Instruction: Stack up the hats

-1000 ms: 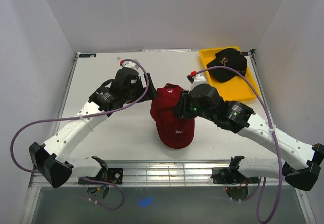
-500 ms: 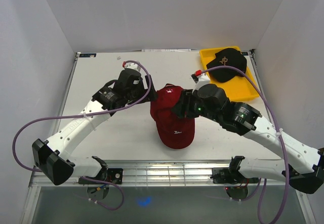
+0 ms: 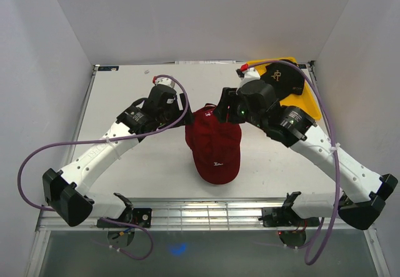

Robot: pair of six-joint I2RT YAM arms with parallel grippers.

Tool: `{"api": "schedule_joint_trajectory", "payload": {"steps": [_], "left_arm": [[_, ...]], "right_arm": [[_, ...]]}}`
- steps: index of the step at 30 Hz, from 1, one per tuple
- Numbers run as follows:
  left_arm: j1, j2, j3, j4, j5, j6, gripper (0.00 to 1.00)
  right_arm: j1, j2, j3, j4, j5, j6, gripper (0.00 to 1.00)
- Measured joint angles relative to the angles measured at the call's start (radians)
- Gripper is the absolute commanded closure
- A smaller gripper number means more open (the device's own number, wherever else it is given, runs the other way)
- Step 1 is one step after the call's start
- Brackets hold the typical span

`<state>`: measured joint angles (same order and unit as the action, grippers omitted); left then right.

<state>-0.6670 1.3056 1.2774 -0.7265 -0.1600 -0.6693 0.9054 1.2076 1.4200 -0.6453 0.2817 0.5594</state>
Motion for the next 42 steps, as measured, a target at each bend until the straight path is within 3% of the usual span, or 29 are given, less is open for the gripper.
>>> {"api": "schedule_joint_trajectory", "payload": {"steps": [9,29,31,35,42], "left_arm": [[0.000,0.000,0.007,-0.007,-0.010,0.003,0.12],[-0.001,0.009,0.014,-0.011,-0.013,0.007,0.12],[-0.001,0.009,0.014,-0.011,-0.014,0.007,0.12],[-0.001,0.009,0.014,-0.011,-0.015,0.007,0.12],[-0.001,0.009,0.014,-0.010,-0.016,0.007,0.12]], "right_arm": [[-0.184,0.135,0.058,-0.011,-0.107,-0.074,0.45],[-0.278,0.260,0.073,-0.008,-0.269,-0.147,0.48],[-0.278,0.266,0.076,-0.008,-0.280,-0.149,0.52],[-0.278,0.267,0.076,-0.006,-0.288,-0.151,0.71],[-0.284,0.267,0.076,-0.006,-0.290,-0.149,0.83]]}}
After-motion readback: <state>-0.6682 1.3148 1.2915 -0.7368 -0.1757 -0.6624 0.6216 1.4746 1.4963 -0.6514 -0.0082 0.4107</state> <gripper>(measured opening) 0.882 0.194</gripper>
